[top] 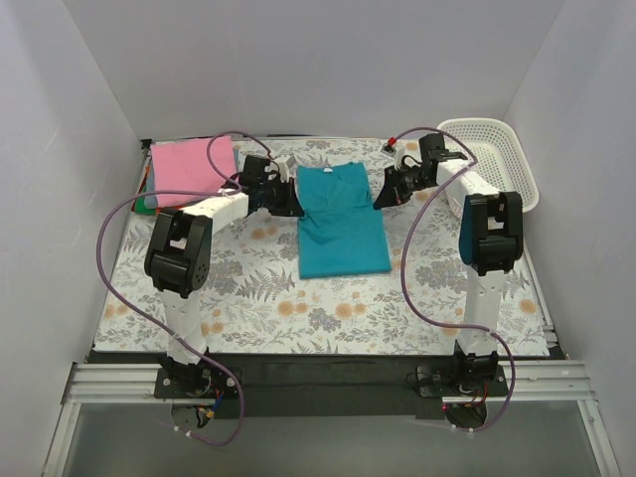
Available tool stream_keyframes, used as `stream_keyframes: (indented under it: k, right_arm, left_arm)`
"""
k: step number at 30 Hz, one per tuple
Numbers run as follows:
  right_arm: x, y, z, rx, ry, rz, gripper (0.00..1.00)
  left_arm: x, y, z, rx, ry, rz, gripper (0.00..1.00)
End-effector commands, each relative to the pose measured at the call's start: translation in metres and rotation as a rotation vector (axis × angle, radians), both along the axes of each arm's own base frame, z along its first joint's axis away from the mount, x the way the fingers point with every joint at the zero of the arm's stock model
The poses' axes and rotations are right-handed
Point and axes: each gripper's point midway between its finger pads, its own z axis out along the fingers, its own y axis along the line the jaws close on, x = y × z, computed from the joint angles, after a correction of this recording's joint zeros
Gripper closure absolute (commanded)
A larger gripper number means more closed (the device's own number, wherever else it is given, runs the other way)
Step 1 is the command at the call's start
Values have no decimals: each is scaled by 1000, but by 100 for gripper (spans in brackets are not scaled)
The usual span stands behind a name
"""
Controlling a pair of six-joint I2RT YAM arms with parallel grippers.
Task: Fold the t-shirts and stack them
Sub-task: Fold the tshirt
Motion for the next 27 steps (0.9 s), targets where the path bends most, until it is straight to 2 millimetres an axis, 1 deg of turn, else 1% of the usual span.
stream_keyframes:
  k: [1,2,3,4,5,6,8,9,10,11,12,13,14,15,16,17,18,19,20,21,22,23,24,25,26,27]
  right_arm:
    - [36,0,-2,-9,-46,-62,99]
    - [39,1,-6,-14,-36,-68,99]
    - [42,1,-9,-21,-38,-72,99]
    - [45,0,-21,-48,-26,-84,99]
    - [47,0,-25,-62,-26,-90,96]
    - [51,-4,-30,-95,-28,-112,90]
    - [61,-7,-28,-123,-61,-137,86]
    - [67,-13,-26,-160,-82,-165,77]
    - [73,-16,-19,-175,-114,-179,73]
    - [77,-19,-13,-189,-139,-190,70]
    - [82,-21,-7,-196,-172,-196,64]
    - [85,-24,7,-208,-219,-202,62]
    - [86,-27,15,-211,-242,-203,61]
    - [86,-28,30,-206,-278,-202,61]
    - [85,-28,38,-208,-316,-183,60]
    - [80,-30,40,-209,-328,-170,59]
    - [73,-28,57,-192,-367,-150,59]
    - [69,-28,65,-190,-400,-136,59]
    - [58,-29,59,-195,-410,-104,59]
    - [49,-26,80,-167,-469,-73,58]
    - [45,-25,89,-158,-519,-53,58]
    - [37,-25,92,-158,-568,-15,58]
    - [17,-21,99,-127,-605,26,56]
    - [11,-19,102,-114,-661,55,53]
    - [3,-19,105,-115,-744,113,47]
    - [-21,-14,98,-70,-759,173,21]
  left_arm:
    - [18,-8,2,-24,-19,-2,100]
    - [20,-8,-1,-22,-12,1,100]
    - [23,-9,-10,-17,10,12,100]
    - [32,-7,-7,-4,-9,36,100]
    - [35,-5,-10,4,2,51,98]
    - [40,-1,-13,15,5,74,93]
    - [50,5,-10,32,-5,129,82]
    - [53,8,-8,40,-15,149,73]
    - [57,10,3,46,-45,168,71]
    - [58,13,8,45,-68,182,68]
    - [59,14,15,40,-91,187,63]
    - [58,14,38,23,-142,194,61]
    - [59,18,44,24,-175,209,59]
    - [57,20,54,20,-207,210,58]
    - [55,22,64,17,-239,210,55]
    - [47,24,83,13,-302,192,55]
    - [43,26,92,9,-334,182,55]
    - [39,28,99,8,-364,176,51]
    - [28,32,115,3,-439,158,46]
    - [22,33,122,2,-475,139,41]
    - [14,35,126,8,-512,117,36]
    - [10,39,148,-8,-588,130,13]
    - [-3,46,130,-5,-561,143,3]
    - [-8,44,140,-34,-615,119,2]
    - [-18,42,139,-45,-633,77,2]
    - [-38,32,144,-72,-682,-54,2]
